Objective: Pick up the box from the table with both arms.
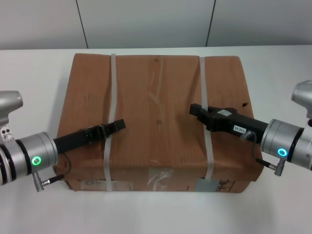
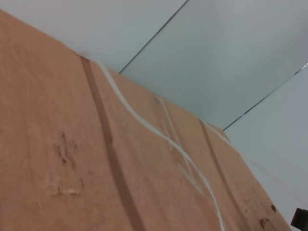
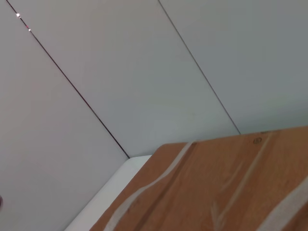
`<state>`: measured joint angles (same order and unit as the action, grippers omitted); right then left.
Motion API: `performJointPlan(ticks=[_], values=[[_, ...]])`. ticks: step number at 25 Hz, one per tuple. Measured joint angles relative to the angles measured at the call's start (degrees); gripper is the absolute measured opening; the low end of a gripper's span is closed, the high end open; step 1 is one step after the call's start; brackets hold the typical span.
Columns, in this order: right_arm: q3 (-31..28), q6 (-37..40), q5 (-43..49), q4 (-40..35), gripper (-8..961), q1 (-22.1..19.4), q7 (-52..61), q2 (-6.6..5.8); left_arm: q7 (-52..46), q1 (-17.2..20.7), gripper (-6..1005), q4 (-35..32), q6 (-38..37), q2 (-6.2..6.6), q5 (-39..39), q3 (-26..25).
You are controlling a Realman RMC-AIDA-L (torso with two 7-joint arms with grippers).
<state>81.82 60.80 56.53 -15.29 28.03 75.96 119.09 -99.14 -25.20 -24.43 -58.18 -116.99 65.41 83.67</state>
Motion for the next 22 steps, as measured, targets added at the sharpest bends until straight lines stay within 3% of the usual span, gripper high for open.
performJointPlan(ticks=[7, 15, 22], values=[[-0.3, 1.0, 0.0, -1.1, 38, -0.9, -0.5, 0.0, 0.9, 0.8, 104, -1.8, -1.4, -0.05, -1.3, -0.6], [-0.1, 3.5, 0.0, -10.0, 41, -4.4, -0.9, 0.0, 1.0, 4.0, 102, -10.3, -2.9, -0.14, -1.5, -0.4], [-0.7, 4.6, 0.1, -12.3, 42, -5.5, -2.7, -0.03, 1.0, 4.4, 103, -12.8, -4.9, -0.01, -1.5, -0.5]])
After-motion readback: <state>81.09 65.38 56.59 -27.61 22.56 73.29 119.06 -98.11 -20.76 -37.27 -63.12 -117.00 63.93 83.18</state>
